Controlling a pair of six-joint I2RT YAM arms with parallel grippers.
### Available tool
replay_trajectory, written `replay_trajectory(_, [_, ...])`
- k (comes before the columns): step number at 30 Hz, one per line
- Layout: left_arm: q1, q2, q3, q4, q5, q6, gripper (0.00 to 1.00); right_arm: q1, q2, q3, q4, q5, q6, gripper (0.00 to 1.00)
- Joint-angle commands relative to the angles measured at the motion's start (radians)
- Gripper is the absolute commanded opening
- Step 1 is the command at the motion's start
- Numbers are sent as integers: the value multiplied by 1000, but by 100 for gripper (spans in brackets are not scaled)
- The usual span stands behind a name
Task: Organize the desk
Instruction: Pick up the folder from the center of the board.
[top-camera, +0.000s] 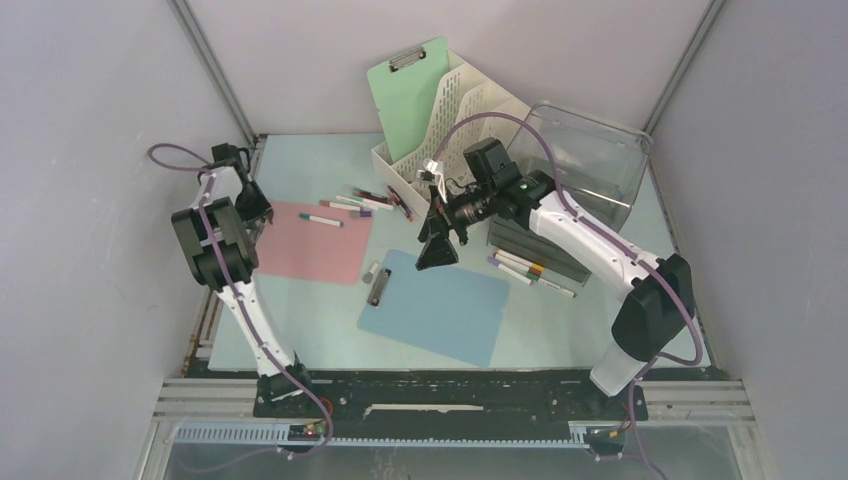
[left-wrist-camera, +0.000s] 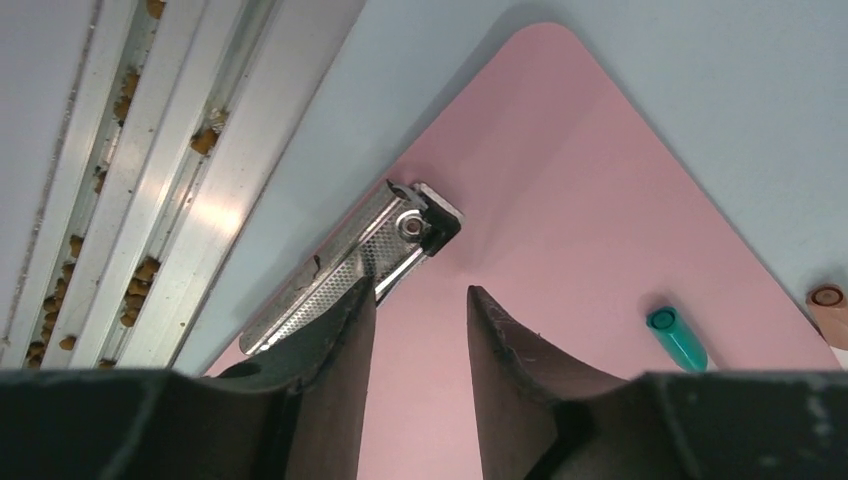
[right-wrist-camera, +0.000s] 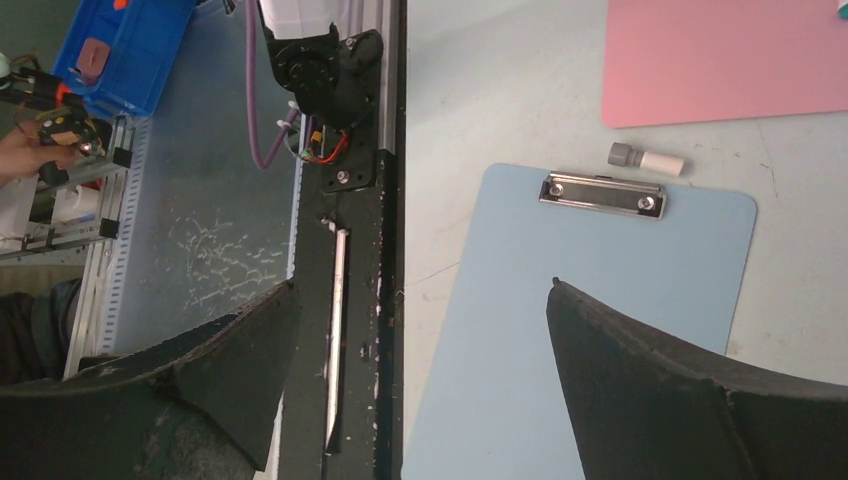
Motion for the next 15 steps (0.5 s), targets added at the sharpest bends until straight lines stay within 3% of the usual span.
replay_trajectory(1, [-10,-70,-21,61,22,65,47,12,17,5,34,-18,2,100])
replay_trajectory(6, [-10,-158,-69,126,57,123,63,12,29,9,38,-15,2,100])
replay_trajectory(12, [-17,-110,-51,125,52,137,69,15,57,24,37,5,13,100])
replay_trajectory(15, [-21,-106,-50,125,14,134,71,19,91,29,82,77,104,100])
